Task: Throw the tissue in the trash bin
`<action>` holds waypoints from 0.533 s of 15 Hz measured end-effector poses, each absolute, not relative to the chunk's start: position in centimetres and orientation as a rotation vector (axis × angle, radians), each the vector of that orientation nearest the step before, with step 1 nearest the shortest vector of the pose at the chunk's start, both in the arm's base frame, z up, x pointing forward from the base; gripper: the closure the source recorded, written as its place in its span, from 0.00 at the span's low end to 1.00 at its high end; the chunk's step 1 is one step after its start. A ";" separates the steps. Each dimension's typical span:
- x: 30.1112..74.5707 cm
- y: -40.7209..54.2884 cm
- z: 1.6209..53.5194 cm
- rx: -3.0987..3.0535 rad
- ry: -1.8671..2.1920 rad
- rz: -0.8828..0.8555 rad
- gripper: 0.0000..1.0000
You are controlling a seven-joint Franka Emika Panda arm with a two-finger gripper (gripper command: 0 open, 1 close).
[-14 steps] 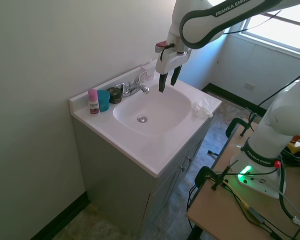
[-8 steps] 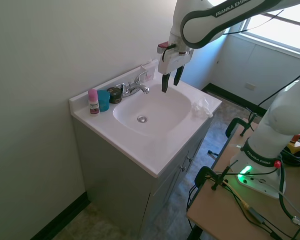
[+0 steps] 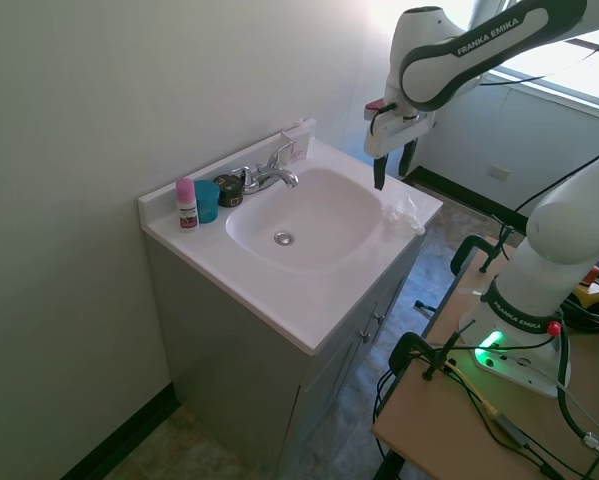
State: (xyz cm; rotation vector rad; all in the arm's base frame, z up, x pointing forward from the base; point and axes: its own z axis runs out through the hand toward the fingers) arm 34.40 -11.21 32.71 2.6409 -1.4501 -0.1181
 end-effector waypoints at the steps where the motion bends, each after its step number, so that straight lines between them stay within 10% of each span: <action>1: 33.8 -11.8 32.0 2.634 -1.452 -0.143 0.00; 8: 34.2 -13.4 25.6 2.626 -1.438 -0.224 0.00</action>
